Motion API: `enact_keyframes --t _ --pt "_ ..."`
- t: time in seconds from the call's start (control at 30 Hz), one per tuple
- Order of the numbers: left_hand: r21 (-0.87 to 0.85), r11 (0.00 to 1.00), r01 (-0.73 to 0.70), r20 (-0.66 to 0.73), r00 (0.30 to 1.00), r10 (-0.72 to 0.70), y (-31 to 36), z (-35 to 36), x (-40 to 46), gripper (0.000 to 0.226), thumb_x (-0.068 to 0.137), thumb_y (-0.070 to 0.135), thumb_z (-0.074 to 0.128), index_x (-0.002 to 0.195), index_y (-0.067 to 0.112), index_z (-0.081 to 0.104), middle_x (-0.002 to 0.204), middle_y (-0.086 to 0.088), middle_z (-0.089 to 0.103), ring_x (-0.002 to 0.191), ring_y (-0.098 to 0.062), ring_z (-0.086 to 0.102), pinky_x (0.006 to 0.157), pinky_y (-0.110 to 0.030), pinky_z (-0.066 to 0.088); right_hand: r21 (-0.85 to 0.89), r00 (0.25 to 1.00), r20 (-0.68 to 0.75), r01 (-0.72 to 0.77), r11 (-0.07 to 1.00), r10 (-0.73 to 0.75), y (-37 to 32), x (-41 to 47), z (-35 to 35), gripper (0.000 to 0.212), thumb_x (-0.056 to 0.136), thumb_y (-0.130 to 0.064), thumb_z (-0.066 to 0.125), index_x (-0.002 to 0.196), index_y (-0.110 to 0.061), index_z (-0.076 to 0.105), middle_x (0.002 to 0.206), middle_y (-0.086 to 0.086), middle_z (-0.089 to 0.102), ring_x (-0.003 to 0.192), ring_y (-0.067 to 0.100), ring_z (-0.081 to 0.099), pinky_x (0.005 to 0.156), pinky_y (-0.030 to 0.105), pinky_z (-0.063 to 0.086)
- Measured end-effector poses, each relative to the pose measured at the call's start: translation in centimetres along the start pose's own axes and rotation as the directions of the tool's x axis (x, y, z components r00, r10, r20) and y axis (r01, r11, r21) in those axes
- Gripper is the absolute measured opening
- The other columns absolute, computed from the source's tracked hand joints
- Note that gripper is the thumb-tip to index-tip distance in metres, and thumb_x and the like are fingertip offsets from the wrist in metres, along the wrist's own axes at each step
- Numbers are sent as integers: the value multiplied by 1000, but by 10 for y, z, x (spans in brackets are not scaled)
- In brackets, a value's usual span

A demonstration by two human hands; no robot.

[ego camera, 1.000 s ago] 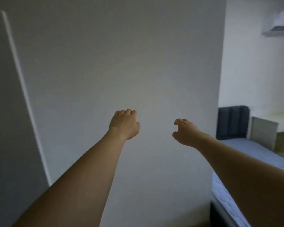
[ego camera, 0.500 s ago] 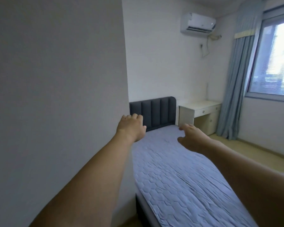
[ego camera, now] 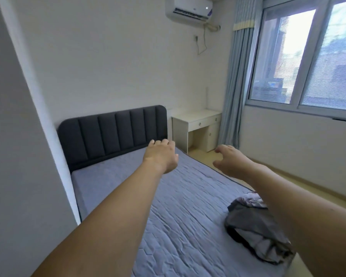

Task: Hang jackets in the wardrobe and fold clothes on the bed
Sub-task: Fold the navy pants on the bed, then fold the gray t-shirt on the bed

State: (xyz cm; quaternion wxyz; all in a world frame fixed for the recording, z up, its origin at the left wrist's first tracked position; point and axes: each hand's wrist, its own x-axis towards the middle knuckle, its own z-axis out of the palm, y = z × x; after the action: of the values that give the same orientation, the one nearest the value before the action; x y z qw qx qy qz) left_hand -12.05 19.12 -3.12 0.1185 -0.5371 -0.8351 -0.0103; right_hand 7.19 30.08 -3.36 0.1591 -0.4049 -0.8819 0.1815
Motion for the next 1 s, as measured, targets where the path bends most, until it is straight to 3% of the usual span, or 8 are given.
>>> enact_keyframes --t 0.2,0.4,0.57,0.77,0.87,1.0 --pt "-26 999 44 97 994 -41 118 32 87 53 100 40 35 146 12 34 148 -11 40 134 -32 40 117 -45 21 -5 998 46 -52 999 52 157 57 -45 54 88 -24 57 140 -14 44 143 7 44 129 24 43 104 34 37" --pt "-21 996 88 173 981 -83 186 75 181 50 100 39 35 143 13 37 145 -11 43 131 -31 42 116 -45 24 -40 988 124 -90 995 94 283 137 -58 53 90 -25 56 140 -12 43 143 8 44 130 25 43 106 35 36" --pt "-72 987 143 273 955 -118 237 158 279 48 100 36 33 141 12 39 143 -11 44 128 -32 44 112 -44 29 -89 971 179 -144 986 158 386 222 -44 51 90 -23 54 139 -13 43 143 9 44 129 25 44 104 35 37" --pt "-130 984 123 477 878 -47 332 281 374 47 100 34 38 141 12 41 145 -11 43 129 -32 44 109 -44 34 -166 911 338 -189 968 236 512 312 0 51 92 -28 55 139 -15 42 143 8 42 128 25 44 105 34 38" --pt "-218 967 132 540 841 7 385 349 416 45 100 30 38 141 12 42 145 -11 41 130 -32 43 108 -44 36 -163 889 389 -193 967 243 579 355 42 43 92 -23 51 134 -18 46 137 6 45 122 25 47 98 32 41" --pt "-321 928 188 626 777 59 457 462 458 37 96 24 43 130 15 50 135 -9 47 122 -30 49 100 -42 43 -164 852 451 -216 963 268 686 409 123 29 86 -11 44 109 -26 55 123 7 53 97 21 52 73 28 43"
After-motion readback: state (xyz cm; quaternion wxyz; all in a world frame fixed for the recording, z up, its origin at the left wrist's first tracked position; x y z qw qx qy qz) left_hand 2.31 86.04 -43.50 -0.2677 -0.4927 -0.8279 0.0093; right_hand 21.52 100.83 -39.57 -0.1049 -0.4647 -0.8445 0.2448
